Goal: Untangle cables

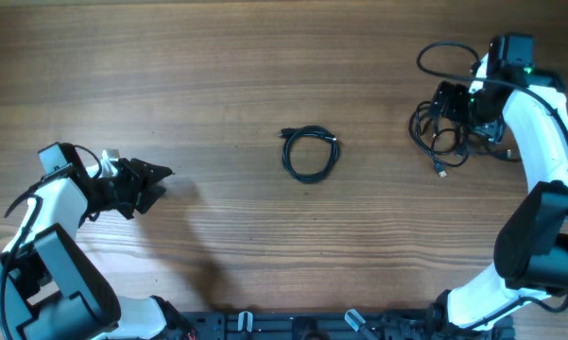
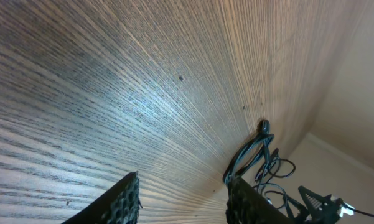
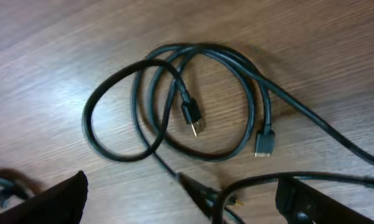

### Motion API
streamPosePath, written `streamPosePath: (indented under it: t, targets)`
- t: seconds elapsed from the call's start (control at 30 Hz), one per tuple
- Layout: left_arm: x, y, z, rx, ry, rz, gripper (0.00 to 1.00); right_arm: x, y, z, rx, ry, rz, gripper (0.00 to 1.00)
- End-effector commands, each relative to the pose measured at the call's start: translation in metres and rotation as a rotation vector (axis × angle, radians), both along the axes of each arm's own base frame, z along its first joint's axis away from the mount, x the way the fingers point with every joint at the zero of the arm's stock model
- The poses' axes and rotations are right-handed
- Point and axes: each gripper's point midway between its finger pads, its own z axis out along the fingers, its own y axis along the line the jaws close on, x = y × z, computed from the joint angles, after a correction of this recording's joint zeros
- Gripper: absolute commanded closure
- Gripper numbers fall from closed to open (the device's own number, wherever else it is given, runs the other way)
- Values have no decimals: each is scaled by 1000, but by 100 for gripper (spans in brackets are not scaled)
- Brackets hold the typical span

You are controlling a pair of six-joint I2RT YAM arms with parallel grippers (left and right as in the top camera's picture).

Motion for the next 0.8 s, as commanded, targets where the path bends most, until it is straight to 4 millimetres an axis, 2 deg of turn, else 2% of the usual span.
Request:
streamPosePath:
  t: [0.0, 0.07, 0.13, 0.23, 0.3, 0.37, 0.57, 0.67, 0.7, 0.77]
  targets:
    - [0, -8, -2, 15, -5, -43, 49, 17, 0, 65, 7, -96, -6, 0]
    - [0, -14, -2, 17, -4, -66, 48, 3, -13, 98, -75, -56, -32, 0]
    - [0, -18, -4, 31, 2, -83, 48, -19, -28, 114, -166, 17, -65, 0]
    - [-1, -25, -6, 48, 11, -112, 47, -56, -47, 114, -281, 167, -146, 0]
    - [-1, -29, -6, 48, 10, -127, 47, -68, -49, 103, -295, 231, -147, 0]
    - [0, -32, -6, 49, 8, -138, 46, -68, -49, 93, -293, 252, -142, 0]
    - [-3, -37, -6, 43, 20, -149, 45, -71, -59, 32, -243, 401, -102, 0]
    - [-3, -37, -6, 43, 19, -149, 44, -56, -39, -9, 18, 411, -3, 0]
    - [-3, -37, -6, 43, 19, -149, 44, -52, -27, -22, 158, 406, 36, 0]
    - [-3, -37, -6, 43, 20, -149, 44, -47, -13, -35, 346, 383, 57, 0]
